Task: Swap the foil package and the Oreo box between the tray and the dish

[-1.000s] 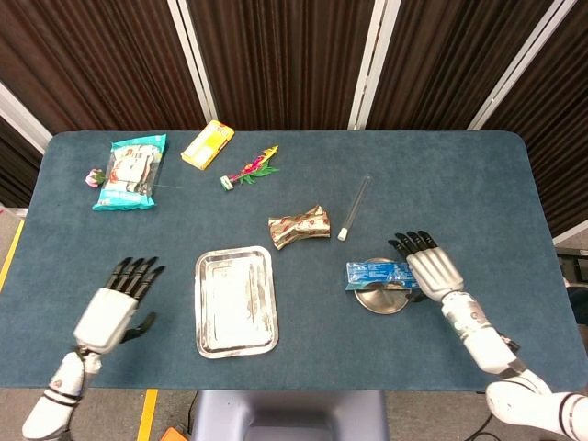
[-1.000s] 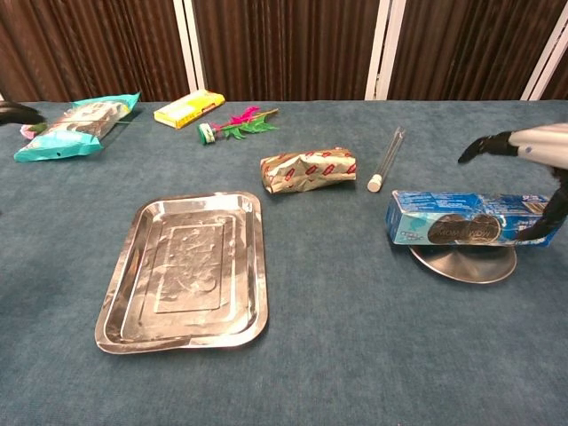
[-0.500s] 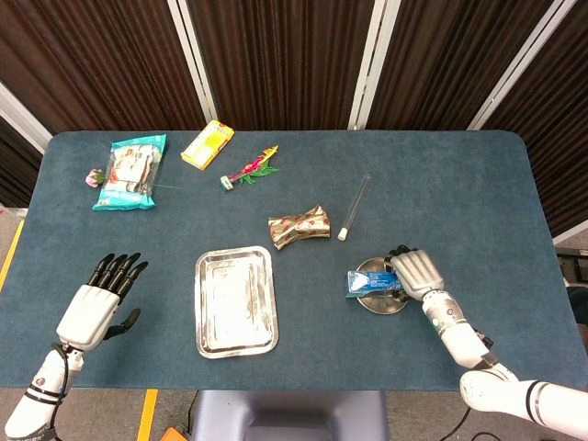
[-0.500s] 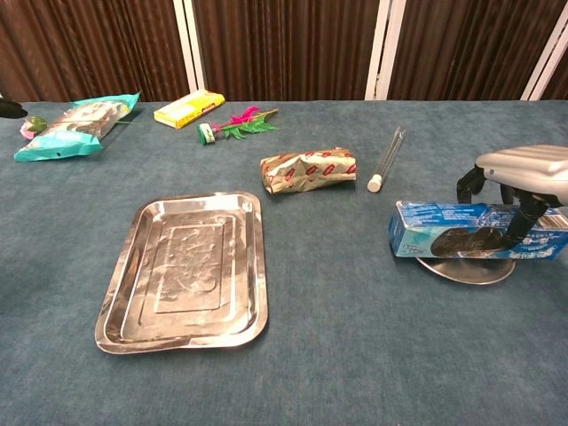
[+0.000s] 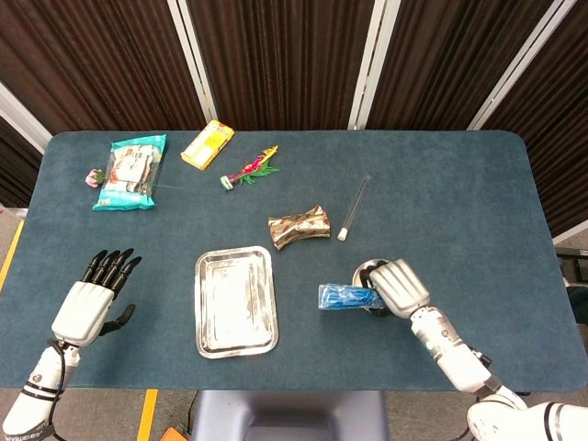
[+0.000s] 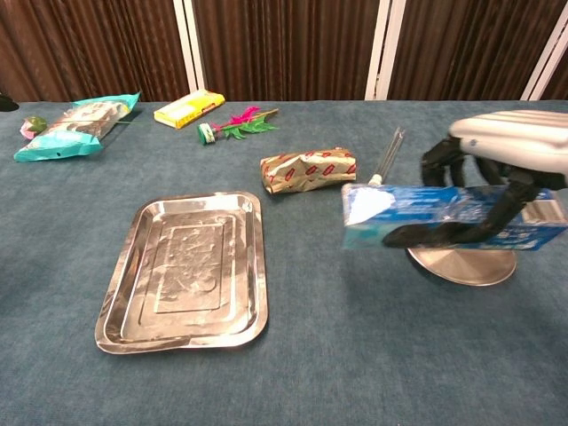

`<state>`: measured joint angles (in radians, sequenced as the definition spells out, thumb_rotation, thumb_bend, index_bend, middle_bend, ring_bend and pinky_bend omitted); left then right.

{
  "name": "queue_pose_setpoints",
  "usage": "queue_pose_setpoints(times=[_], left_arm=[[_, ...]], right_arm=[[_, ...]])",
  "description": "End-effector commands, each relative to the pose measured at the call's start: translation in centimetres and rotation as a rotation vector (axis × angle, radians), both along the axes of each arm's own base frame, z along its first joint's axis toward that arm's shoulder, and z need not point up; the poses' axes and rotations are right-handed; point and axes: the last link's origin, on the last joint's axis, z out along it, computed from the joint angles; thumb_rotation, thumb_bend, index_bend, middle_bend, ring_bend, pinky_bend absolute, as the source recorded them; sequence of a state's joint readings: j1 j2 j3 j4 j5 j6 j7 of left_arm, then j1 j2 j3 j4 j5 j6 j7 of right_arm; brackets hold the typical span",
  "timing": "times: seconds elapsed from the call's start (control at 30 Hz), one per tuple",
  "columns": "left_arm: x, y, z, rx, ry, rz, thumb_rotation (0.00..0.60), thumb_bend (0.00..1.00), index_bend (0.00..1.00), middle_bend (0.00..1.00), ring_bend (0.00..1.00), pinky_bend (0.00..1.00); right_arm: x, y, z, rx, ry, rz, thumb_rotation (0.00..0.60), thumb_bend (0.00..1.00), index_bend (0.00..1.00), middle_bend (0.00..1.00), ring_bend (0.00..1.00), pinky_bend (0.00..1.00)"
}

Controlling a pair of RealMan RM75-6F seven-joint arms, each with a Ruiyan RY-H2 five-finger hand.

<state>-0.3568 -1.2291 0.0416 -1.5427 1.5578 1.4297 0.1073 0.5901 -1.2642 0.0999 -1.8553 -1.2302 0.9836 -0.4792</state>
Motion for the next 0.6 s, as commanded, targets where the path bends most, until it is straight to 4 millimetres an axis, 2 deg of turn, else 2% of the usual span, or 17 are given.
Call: queue_pose_setpoints(times=[0.03, 0.1, 0.17, 0.27, 0.33, 0.4, 0.5, 0.6], left_arm=[[-0.1, 0.0, 0.0, 0.0, -0.002, 0.004, 0.6, 0.37, 0.0, 0.0, 0.0, 0.0], [-0.2, -0.1, 0.0, -0.001, -0.004, 0.009, 0.6, 0.37, 0.0, 0.0, 0.0, 0.0], [-0.3, -0.1, 0.1, 0.0, -0.003, 0.013, 0.6, 0.37, 0.0, 0.0, 0.0, 0.0], [-0.6, -0.1, 0.1, -0.002, 0.005, 0.021, 0.6, 0.37, 0.0, 0.0, 0.0, 0.0], [-0.9, 0.0, 0.1, 0.0, 0.029, 0.026, 0.6, 0.37, 0.0, 0.0, 0.0, 0.0], [-1.1, 0.1, 0.0, 0.004, 0.045, 0.032, 0.6, 0.37, 0.0, 0.0, 0.0, 0.0], [-1.2, 0.4, -0.2, -0.003, 0.034, 0.041, 0.6, 0.37, 0.0, 0.0, 0.0, 0.0], [-1.2, 0.6, -0.2, -0.004, 0.025, 0.042, 0.6, 0.37, 0.0, 0.0, 0.0, 0.0]], right_arm=[[2.3, 0.5, -2.1, 0.065, 0.023, 0.073, 0.6, 0.41, 0.84, 0.61, 0.57, 0.78], [2.8, 0.4, -3.6, 0.094, 0.033, 0.068, 0.6, 0.41, 0.81, 0.61, 0.57, 0.77], [3.1, 0.4, -4.8, 0.119, 0.029, 0.048, 0.6, 0.41, 0.69, 0.61, 0.56, 0.69], [2.9, 0.7, -6.2, 0.154, 0.022, 0.016, 0.6, 0.41, 0.47, 0.55, 0.48, 0.45], [2.7, 1.1, -6.5, 0.189, 0.031, 0.0, 0.6, 0.39, 0.2, 0.37, 0.3, 0.21], [2.6, 1.1, -5.9, 0.205, 0.036, -0.012, 0.6, 0.31, 0.04, 0.23, 0.14, 0.06], [2.7, 1.3, -4.0, 0.214, -0.004, -0.045, 0.6, 0.18, 0.0, 0.1, 0.02, 0.0], [2.5, 1.0, -1.5, 0.207, -0.045, -0.077, 0.6, 0.13, 0.0, 0.04, 0.0, 0.0]])
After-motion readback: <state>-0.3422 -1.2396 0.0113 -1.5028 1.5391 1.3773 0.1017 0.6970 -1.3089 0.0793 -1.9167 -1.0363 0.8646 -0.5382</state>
